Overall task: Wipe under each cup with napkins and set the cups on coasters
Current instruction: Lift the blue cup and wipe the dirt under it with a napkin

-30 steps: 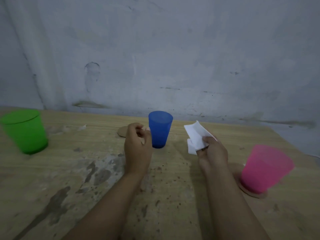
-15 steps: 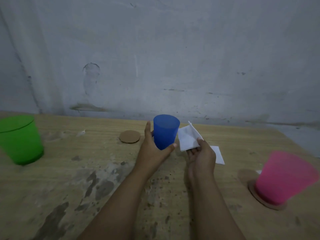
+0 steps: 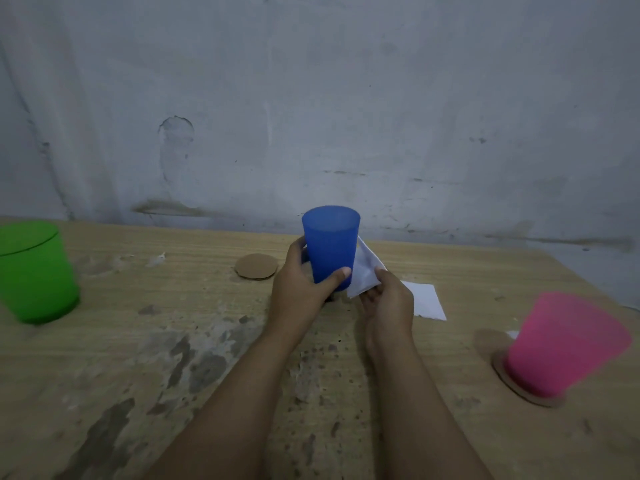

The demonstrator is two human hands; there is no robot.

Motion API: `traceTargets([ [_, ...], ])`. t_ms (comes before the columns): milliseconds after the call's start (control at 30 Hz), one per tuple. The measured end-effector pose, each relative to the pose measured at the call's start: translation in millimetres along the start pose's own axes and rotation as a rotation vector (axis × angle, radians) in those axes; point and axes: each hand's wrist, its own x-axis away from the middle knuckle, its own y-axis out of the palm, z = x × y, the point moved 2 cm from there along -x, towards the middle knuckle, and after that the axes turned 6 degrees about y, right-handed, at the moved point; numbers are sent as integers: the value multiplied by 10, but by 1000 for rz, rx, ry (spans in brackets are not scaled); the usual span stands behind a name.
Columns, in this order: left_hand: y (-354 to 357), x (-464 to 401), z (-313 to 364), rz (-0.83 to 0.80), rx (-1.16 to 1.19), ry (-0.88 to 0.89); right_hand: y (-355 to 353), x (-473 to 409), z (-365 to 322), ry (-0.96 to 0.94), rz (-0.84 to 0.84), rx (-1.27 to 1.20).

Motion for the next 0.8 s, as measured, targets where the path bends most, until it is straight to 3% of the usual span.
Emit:
traceTargets([
  [233, 21, -37, 77, 53, 135, -43, 48, 49, 55, 170, -285, -317],
  [367, 30, -44, 79, 44, 200, -62, 88, 76, 84, 227, -427, -363],
  [800, -22, -67, 30, 79, 232, -42, 99, 98, 106, 303, -464, -348],
])
